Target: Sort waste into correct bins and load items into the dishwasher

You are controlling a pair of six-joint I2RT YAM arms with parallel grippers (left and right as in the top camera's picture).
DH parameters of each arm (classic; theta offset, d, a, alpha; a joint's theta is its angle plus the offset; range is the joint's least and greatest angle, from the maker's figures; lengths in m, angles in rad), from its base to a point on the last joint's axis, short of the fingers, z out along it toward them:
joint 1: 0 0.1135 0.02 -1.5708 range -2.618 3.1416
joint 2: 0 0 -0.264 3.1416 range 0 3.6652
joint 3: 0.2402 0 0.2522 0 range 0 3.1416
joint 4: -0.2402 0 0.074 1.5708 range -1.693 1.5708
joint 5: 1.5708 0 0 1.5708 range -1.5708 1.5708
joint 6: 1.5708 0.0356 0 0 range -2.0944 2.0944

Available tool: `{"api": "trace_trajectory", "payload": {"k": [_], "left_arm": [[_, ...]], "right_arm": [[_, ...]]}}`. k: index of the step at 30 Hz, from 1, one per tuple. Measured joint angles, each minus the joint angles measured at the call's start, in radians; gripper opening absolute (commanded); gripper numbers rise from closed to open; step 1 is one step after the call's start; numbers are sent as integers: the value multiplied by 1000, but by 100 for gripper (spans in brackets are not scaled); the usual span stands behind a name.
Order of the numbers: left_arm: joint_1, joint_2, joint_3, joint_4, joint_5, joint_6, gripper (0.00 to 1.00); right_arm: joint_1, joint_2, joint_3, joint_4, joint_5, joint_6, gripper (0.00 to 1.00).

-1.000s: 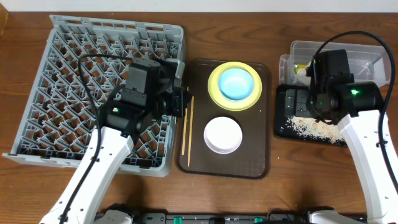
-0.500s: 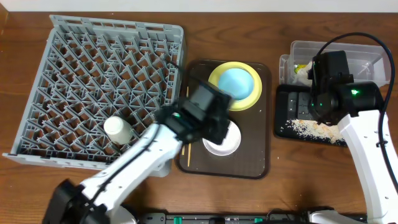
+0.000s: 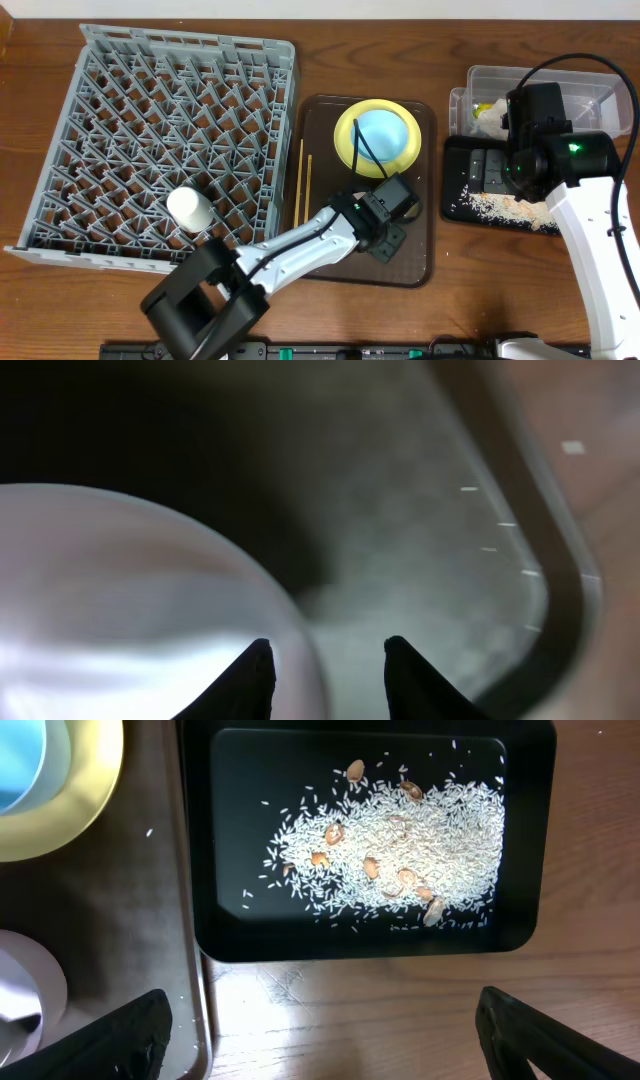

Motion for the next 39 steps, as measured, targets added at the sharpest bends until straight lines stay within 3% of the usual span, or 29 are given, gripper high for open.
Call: {"api": "trace_trajectory", "payload": {"k": [7,11,22,29,34,39], "left_arm": [[0,43,0,14,-63,0,35],[0,70,0,16,-77,-2,6],[-2,30,12,-31,-111,3,6],[10,-196,12,-84,-95,3,6],[134,-401,19,-88,-55,3,6],[375,-501,21,-87,88,3,6]], "right_arm": [[0,0,0,0,0,0,95],[0,0,0,0,0,0,95],[0,0,0,-2,0,0,95],[0,0,0,-2,0,0,95],[0,0,0,-2,0,0,95],[0,0,0,-2,0,0,95]]}}
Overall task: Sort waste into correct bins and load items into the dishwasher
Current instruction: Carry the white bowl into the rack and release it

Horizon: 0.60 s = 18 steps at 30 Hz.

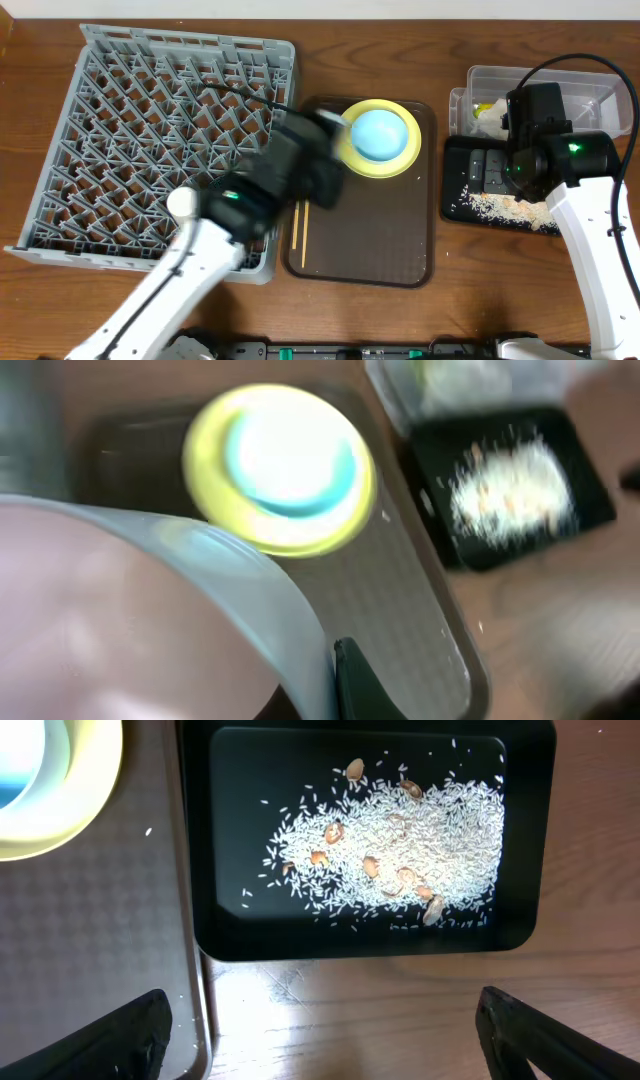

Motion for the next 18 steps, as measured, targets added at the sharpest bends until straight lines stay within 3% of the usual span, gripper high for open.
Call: {"api": "trace_trajectory", "payload": {"k": [8,18], "left_arm": [[440,20,0,7,445,49,6],[775,196,0,73,944,98,6]], "right_arm": [[0,0,0,0,3,0,95],[0,0,0,-1,6,0,95]]}}
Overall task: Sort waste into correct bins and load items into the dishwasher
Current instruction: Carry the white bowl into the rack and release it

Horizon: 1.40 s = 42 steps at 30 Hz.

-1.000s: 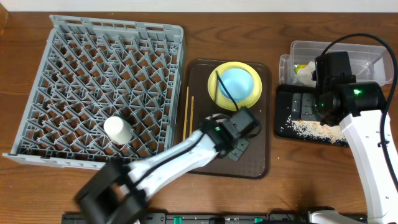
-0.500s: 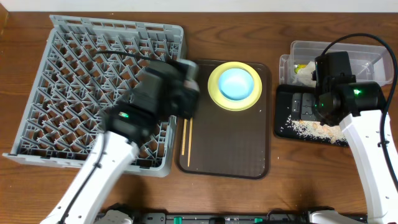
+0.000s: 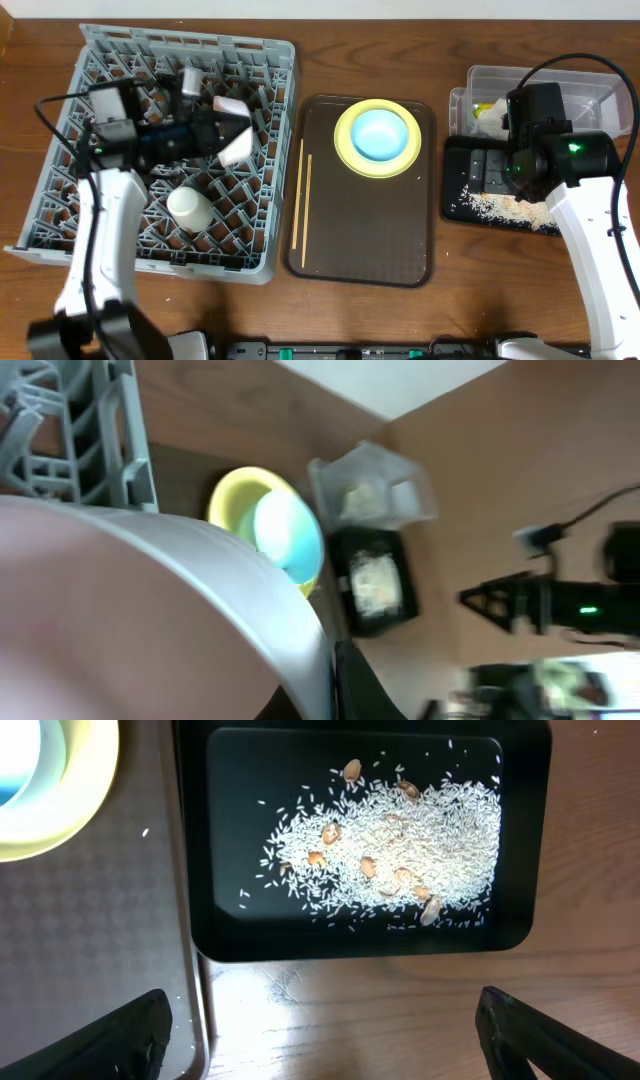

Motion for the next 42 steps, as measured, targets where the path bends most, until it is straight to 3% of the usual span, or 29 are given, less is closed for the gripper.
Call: {"api": "trace_trajectory", "payload": {"k": [10,19,22,24,31,42], "left_arm": [[178,211,0,35,253,4,6],[286,306,0,34,311,3,7],[319,306,0,24,302,3,14],[350,306,0,22,294,3,28],[452,307,0,16,245,4,51],[457,307,0,-52,241,7,53]], "right_arm": [[0,0,0,-3,0,0,95],[0,0,0,-10,0,0,95],[0,0,0,-11,0,0,95],[0,0,0,-11,0,0,95],[0,0,0,-11,0,0,95],[0,0,0,-11,0,0,95]]}}
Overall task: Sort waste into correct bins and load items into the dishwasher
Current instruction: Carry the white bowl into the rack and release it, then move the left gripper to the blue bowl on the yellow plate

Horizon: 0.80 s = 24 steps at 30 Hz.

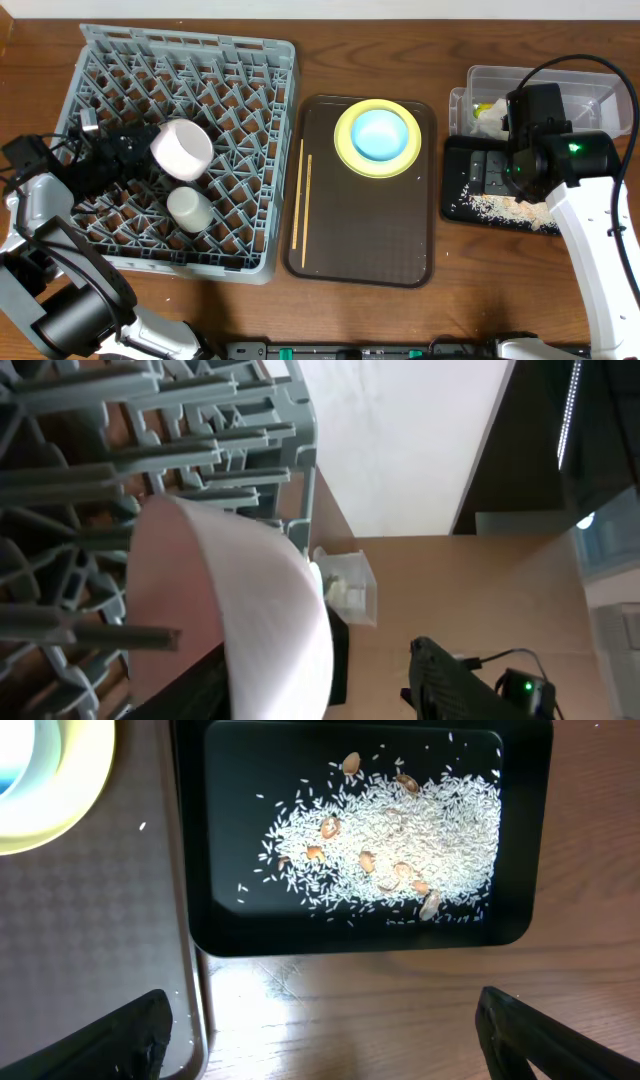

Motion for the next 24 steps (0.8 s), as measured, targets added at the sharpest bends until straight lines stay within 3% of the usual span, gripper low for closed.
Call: {"api": "trace_trajectory", "payload": {"k": [3,7,11,18,24], "left_arm": [[0,-5,0,-10,-8,0,71],[0,-70,0,-64,-118,2,82],[0,-191,0,-110,-270,0,85],[-26,-398,0,-111,-394,-5,91],[-305,-533,2,-105,-631,-48,92]], "right_arm": [[0,0,0,0,0,0,95],[0,0,0,0,0,0,95],[0,0,0,0,0,0,95],[0,0,0,-10,-5,5,96],[-19,0,0,-21,-15,38,99]]}}
